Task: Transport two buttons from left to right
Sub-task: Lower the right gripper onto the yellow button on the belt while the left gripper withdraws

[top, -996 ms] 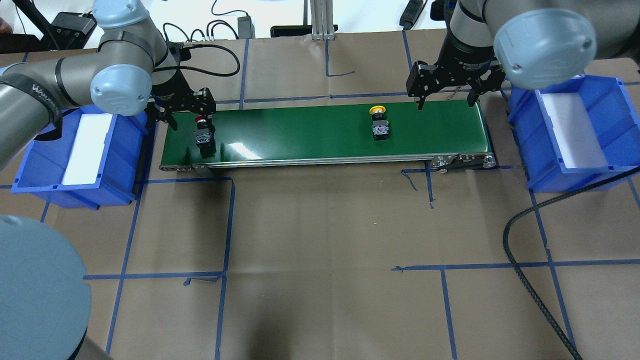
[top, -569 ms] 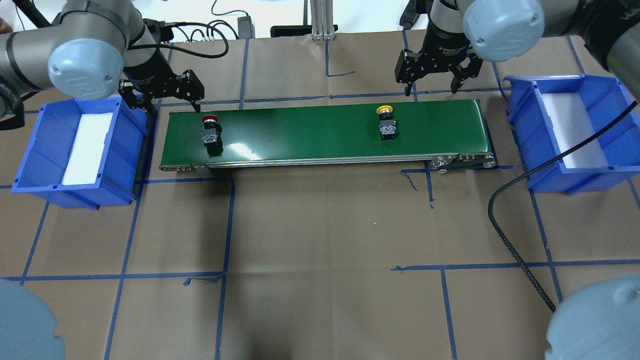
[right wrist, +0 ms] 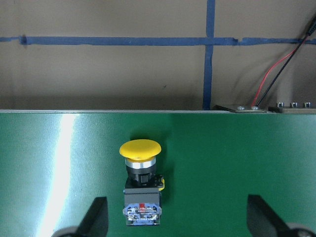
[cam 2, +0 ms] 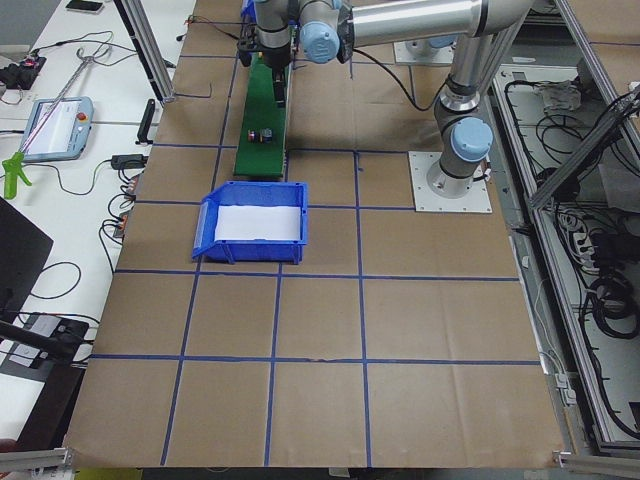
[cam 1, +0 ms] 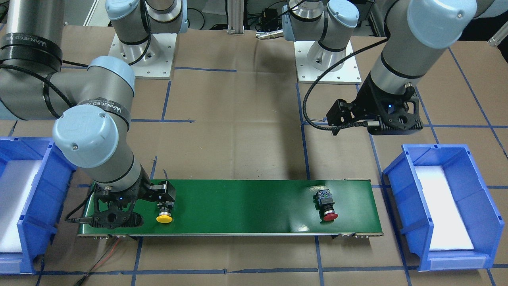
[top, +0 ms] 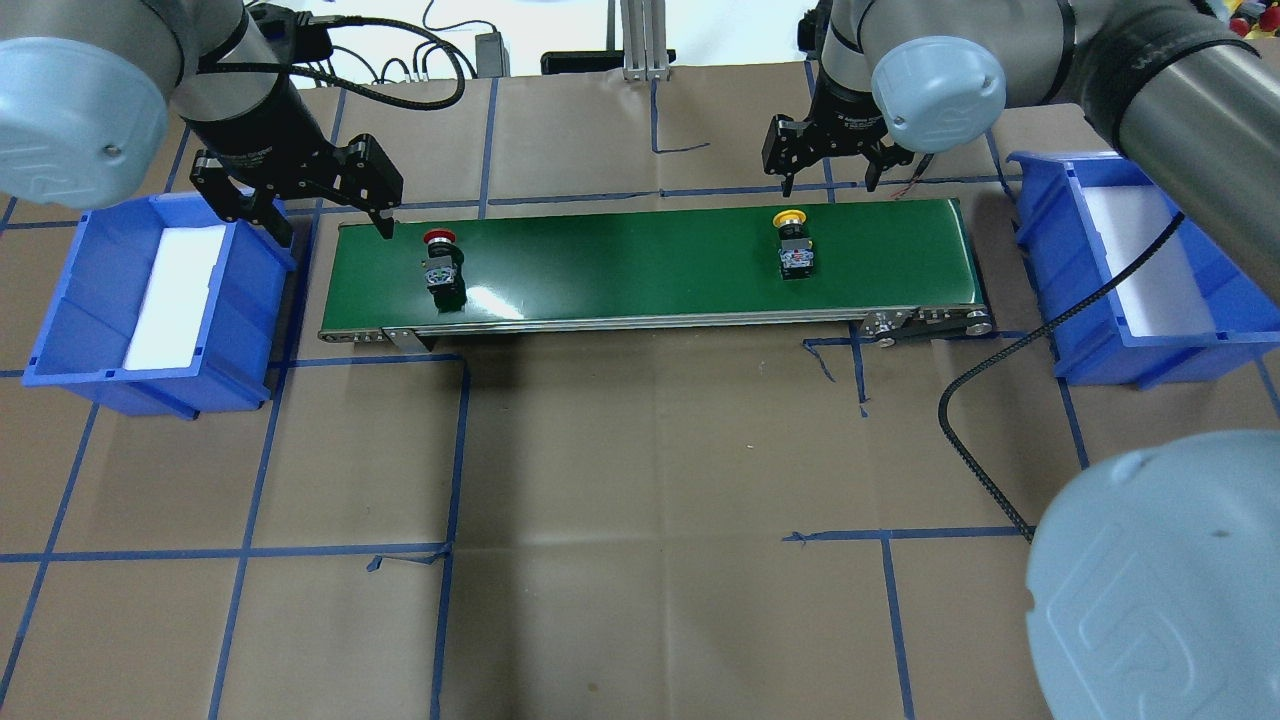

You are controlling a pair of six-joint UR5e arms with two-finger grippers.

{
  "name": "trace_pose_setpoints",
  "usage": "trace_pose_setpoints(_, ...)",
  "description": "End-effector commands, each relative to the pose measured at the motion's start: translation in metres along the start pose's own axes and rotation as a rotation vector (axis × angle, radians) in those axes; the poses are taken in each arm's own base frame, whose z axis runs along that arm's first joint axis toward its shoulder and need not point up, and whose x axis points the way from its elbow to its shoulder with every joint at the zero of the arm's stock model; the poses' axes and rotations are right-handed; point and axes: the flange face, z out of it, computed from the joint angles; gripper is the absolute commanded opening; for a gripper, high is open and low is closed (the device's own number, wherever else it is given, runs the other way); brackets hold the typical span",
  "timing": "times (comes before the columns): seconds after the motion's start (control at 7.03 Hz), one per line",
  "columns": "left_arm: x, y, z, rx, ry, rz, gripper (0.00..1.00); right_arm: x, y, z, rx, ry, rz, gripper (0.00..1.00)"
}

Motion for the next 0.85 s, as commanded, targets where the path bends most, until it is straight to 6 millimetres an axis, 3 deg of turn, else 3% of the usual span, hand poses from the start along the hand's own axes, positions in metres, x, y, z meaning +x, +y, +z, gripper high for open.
trace_pose_setpoints(0.0, 0.006, 0.030, -0.021, -0.010, -0.002, 0.015, 1.00, -0.001, -0.006, 0.033, -0.047, 0.001, 0.000, 1.00)
trace_pose_setpoints(0.28, 0.006, 0.042, -0.018, -0.020, -0.001, 0.039, 1.00, 0.000, -0.010, 0.063, -0.093, 0.004, 0.001, 1.00)
trace_pose_setpoints(0.57, 0.006, 0.042, -0.019, -0.017, -0.001, 0.039, 1.00, 0.001, -0.011, 0.070, -0.105, 0.004, 0.004, 0.98)
trace_pose_setpoints(0.71, 0.006, 0.042, -0.020, -0.014, -0.002, 0.039, 1.00, 0.005, -0.012, 0.080, -0.125, 0.010, 0.007, 0.79)
